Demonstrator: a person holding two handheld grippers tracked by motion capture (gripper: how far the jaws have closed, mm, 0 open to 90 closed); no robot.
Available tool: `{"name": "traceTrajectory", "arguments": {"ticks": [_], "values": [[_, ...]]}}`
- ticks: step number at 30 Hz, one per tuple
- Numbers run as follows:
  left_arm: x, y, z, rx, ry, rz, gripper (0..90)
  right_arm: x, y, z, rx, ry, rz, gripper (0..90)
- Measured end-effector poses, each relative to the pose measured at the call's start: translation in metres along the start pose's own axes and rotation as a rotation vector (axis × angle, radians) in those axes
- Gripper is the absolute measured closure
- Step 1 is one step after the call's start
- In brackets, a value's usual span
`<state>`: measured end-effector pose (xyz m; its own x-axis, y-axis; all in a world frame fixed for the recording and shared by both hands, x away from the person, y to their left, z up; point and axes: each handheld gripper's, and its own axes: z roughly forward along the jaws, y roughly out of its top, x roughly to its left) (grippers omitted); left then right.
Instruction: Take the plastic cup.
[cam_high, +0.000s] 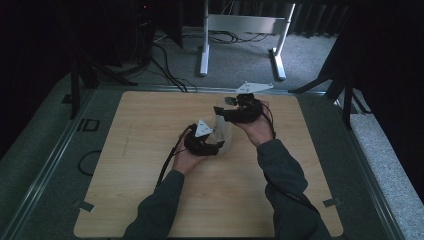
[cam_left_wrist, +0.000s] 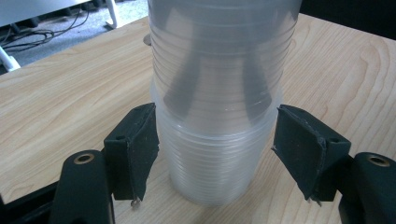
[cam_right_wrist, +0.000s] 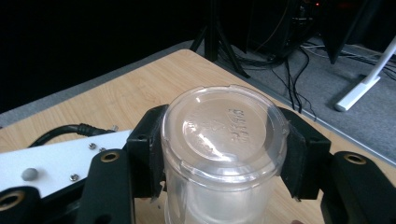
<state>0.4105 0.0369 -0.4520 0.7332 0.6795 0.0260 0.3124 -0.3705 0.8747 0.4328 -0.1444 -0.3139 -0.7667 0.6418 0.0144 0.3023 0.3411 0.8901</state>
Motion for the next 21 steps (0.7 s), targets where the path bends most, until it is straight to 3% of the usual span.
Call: {"name": "traceTrajectory", "arguments": {"ticks": [3, 21], "values": [[0.000, 0.000, 0.000, -0.001, 0.000, 0.000, 31.4, -0.001, 0.002, -0.003, -0.007, 0.004, 0.013, 41.3], [-0.001, -0.001, -0.003, -0.014, -0.003, -0.004, 31.7, 0.003, 0.016, -0.022, -0.037, -0.006, -0.016, 41.4]]}}
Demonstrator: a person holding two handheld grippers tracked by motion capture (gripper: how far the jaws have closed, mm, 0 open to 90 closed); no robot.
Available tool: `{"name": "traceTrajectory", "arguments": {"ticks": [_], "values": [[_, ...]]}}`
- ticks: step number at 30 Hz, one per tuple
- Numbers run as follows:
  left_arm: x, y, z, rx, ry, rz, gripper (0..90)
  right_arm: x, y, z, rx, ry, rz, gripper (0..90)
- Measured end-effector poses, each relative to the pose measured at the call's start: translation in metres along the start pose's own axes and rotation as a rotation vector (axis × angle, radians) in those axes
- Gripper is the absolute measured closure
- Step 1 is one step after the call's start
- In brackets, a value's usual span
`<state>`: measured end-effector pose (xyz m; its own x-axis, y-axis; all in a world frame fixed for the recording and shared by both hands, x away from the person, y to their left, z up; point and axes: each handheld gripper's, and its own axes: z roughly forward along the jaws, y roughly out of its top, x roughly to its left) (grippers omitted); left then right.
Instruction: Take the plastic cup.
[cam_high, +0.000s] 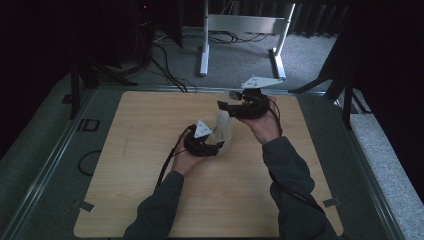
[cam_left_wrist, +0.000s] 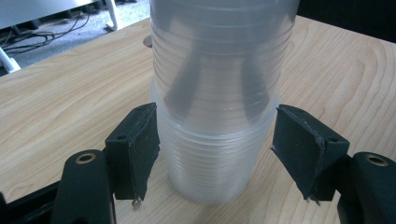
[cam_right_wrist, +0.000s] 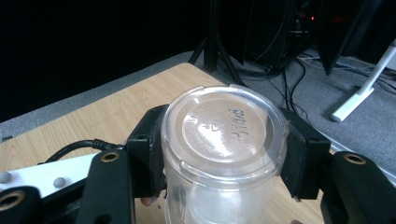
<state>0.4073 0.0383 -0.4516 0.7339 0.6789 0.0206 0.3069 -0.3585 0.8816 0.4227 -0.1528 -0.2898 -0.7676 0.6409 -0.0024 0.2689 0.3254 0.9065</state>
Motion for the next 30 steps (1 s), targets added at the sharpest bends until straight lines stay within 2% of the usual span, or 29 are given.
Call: {"name": "traceTrajectory", "arguments": {"ticks": [12, 15, 24, 30], "values": [[0.002, 0.001, -0.003, -0.005, -0.001, -0.005, 31.7, 0.002, 0.009, -0.019, -0.020, 0.003, -0.021, 41.3], [0.000, 0.000, -0.005, -0.008, 0.001, -0.005, 31.6, 0.002, 0.008, -0.024, -0.012, 0.015, -0.019, 41.4], [-0.003, 0.002, -0.019, -0.013, 0.008, 0.000, 31.5, 0.001, 0.005, -0.046, -0.006, 0.000, -0.036, 41.3], [-0.005, 0.002, -0.026, -0.018, 0.017, -0.002, 31.5, -0.001, -0.002, -0.059, -0.016, -0.001, -0.009, 41.3]]}}
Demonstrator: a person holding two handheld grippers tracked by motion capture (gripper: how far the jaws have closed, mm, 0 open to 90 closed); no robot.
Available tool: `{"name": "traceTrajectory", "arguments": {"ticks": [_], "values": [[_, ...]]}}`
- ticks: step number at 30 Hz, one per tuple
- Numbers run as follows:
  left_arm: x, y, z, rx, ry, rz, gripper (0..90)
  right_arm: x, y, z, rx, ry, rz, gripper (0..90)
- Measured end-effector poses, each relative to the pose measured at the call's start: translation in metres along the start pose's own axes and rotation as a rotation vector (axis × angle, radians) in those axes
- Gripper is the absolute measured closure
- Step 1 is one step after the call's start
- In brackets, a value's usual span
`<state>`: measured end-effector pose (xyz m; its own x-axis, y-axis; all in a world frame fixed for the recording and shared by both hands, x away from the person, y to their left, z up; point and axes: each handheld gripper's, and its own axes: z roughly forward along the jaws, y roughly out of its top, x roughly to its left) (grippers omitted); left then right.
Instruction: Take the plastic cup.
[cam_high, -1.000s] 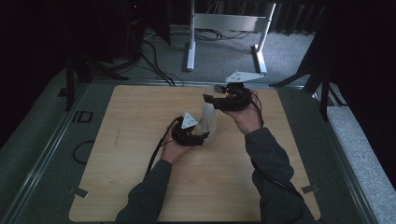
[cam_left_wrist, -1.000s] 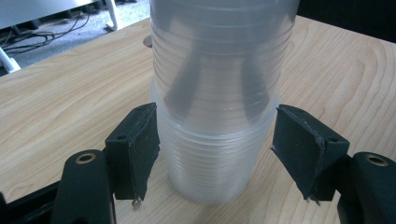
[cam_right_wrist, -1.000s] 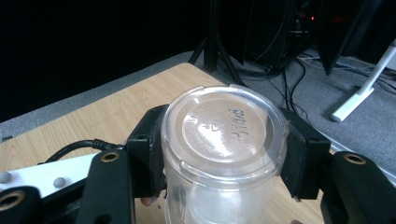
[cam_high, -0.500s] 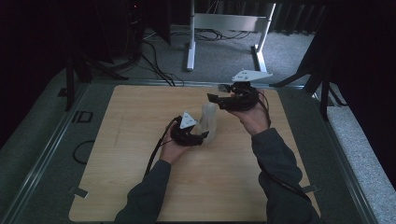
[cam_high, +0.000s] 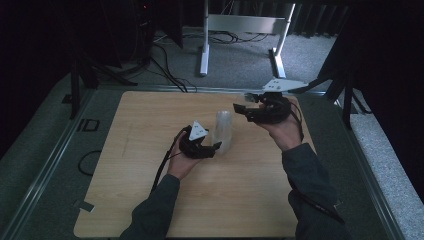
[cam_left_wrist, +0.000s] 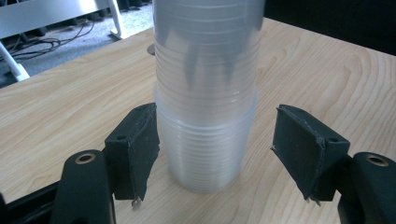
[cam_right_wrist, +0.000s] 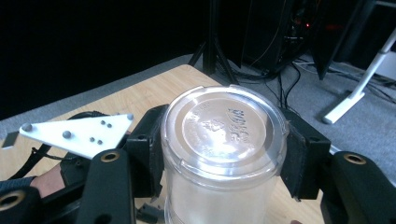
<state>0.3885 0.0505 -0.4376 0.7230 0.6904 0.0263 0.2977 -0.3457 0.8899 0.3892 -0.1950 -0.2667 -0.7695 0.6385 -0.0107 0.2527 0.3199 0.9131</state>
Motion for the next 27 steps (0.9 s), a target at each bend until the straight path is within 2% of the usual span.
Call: {"name": "traceTrajectory", "arguments": {"ticks": [2, 10, 14, 27], "values": [[-0.001, -0.001, -0.006, -0.008, 0.003, -0.005, 31.5, -0.001, -0.007, -0.004, 0.002, -0.002, 0.017, 41.4], [-0.002, -0.006, -0.018, -0.028, -0.008, -0.014, 29.8, 0.002, -0.024, -0.010, 0.026, -0.007, 0.029, 41.4], [-0.002, -0.010, -0.022, -0.034, -0.018, -0.028, 29.6, 0.004, -0.030, -0.011, 0.038, -0.008, 0.031, 41.4], [-0.004, -0.015, -0.035, -0.057, -0.021, -0.031, 29.1, 0.005, -0.042, -0.016, 0.051, -0.004, 0.045, 41.4]]}}
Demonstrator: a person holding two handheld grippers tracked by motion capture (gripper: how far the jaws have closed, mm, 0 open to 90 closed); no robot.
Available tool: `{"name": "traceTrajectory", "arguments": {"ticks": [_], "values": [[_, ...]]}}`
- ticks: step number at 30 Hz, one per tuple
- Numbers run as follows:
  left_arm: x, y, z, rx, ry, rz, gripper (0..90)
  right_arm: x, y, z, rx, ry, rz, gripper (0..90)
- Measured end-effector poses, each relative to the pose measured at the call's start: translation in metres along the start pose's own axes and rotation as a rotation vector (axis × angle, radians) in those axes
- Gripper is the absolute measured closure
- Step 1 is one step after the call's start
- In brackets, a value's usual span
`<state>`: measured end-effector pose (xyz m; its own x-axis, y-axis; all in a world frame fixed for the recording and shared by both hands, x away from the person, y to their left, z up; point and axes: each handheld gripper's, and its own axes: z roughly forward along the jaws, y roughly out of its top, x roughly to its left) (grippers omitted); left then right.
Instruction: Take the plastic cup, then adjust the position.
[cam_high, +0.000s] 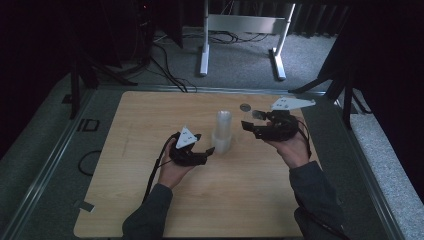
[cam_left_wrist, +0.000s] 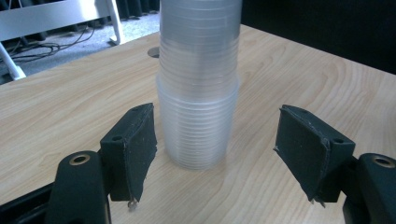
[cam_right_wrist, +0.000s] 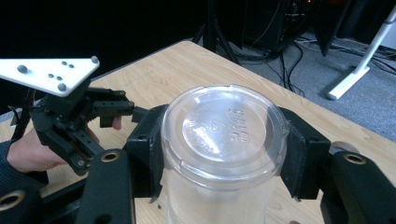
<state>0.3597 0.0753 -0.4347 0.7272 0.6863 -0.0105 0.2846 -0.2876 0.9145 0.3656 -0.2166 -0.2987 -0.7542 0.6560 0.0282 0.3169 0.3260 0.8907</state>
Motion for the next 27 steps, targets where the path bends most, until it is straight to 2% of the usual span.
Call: {"name": "traceTrajectory", "arguments": {"ticks": [10, 12, 14, 17, 27], "values": [[-0.007, -0.003, -0.006, -0.022, -0.037, 0.005, 28.4, -0.001, -0.017, 0.003, 0.027, 0.007, 0.020, 41.4], [-0.012, -0.002, -0.009, -0.030, -0.052, 0.019, 28.5, 0.000, -0.024, 0.009, 0.042, 0.021, 0.030, 41.3], [-0.013, -0.002, -0.010, -0.042, -0.063, 0.015, 28.6, 0.001, -0.027, 0.011, 0.048, 0.026, 0.033, 41.3], [-0.014, -0.002, -0.011, -0.049, -0.065, 0.021, 29.0, 0.001, -0.029, 0.013, 0.050, 0.035, 0.037, 41.3], [-0.024, -0.002, -0.014, -0.069, -0.131, 0.024, 31.4, 0.007, -0.040, 0.025, 0.069, 0.064, 0.055, 41.3]]}}
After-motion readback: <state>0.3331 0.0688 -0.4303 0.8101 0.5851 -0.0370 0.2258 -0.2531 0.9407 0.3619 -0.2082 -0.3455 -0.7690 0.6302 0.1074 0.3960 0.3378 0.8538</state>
